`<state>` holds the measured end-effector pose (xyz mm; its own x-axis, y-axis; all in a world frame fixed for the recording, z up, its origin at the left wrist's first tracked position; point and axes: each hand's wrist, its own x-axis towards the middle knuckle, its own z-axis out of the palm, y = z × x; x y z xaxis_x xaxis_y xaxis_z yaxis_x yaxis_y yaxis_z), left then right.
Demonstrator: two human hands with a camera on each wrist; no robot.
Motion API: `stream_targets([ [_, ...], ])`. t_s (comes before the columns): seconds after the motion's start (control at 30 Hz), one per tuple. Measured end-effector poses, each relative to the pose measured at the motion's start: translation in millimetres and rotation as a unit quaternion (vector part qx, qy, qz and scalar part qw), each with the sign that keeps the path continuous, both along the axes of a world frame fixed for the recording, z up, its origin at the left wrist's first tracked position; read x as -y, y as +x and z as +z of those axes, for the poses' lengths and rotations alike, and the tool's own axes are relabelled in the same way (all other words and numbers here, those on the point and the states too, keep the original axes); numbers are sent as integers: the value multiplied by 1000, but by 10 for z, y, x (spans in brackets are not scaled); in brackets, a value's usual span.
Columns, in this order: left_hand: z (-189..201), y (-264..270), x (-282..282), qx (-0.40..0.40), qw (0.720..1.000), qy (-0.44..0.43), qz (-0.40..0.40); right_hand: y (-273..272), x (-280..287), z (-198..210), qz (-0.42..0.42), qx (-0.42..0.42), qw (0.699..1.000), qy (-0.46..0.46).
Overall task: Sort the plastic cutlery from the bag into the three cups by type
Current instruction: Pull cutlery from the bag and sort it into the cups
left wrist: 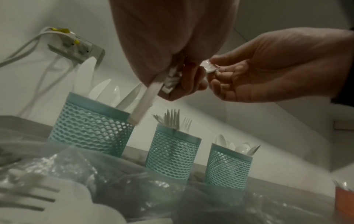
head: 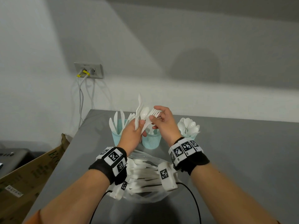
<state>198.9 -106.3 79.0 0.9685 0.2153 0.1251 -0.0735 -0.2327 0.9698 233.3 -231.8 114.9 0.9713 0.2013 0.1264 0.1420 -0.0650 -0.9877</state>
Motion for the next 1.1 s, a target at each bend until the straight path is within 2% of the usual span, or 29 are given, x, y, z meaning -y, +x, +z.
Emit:
stream_targets([
  [0.17,-48,6,-80,-13,1000,-6,13,211,203,228,-104,76,991,19],
  [0.23,-90,21,-115,3,999,42,24,285,243,212,-143,108,984,-5],
  [0.33,-137,28,-124,27,991,131,11,303,232,28,-131,108,982,-88],
  [0.4,-140,15,-109,32,990,139,0,306,224,-125,-102,82,981,-141],
  [0.5,-117,-18,-100,37,990,138,-16,303,199,-200,-77,72,966,-237],
  [0.57,-126,-34,-109,35,988,150,-31,262,145,-109,-70,92,973,-199],
  [0.67,-174,-23,-111,29,983,171,-64,140,52,127,0,117,991,-60],
  [0.77,-176,1,-66,20,984,161,-79,132,15,160,23,114,991,-59],
  [0.93,-49,45,54,14,991,121,-54,12,115,35,49,69,992,-88],
  [1.0,-17,89,103,9,991,117,-59,-41,176,-8,41,58,996,-51],
  [1.07,40,96,177,1,996,62,-69,-62,257,-47,13,16,1000,11],
  [1.1,54,103,210,-5,997,34,-70,-69,307,-63,3,0,1000,4],
])
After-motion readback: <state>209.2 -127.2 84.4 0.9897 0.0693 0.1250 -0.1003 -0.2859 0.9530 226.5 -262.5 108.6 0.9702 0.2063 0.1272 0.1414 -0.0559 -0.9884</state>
